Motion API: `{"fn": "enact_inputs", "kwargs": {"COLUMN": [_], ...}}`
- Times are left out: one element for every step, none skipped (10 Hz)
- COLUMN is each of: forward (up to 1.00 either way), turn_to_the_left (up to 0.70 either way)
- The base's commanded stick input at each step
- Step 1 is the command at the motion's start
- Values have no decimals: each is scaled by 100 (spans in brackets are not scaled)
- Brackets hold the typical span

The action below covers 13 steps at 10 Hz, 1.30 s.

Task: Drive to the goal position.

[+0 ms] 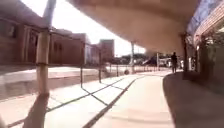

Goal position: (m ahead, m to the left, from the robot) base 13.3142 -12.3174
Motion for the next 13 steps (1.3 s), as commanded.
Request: {"fn": "enact_inputs", "kwargs": {"forward": [85, 85, 85, 85, 85, 85, 85, 85, 85, 85, 85, 85, 85], "turn_to_the_left": [-34, -34, -20, -6, 0, 0, 0, 0, 0, 0, 0, 0, 0]}}
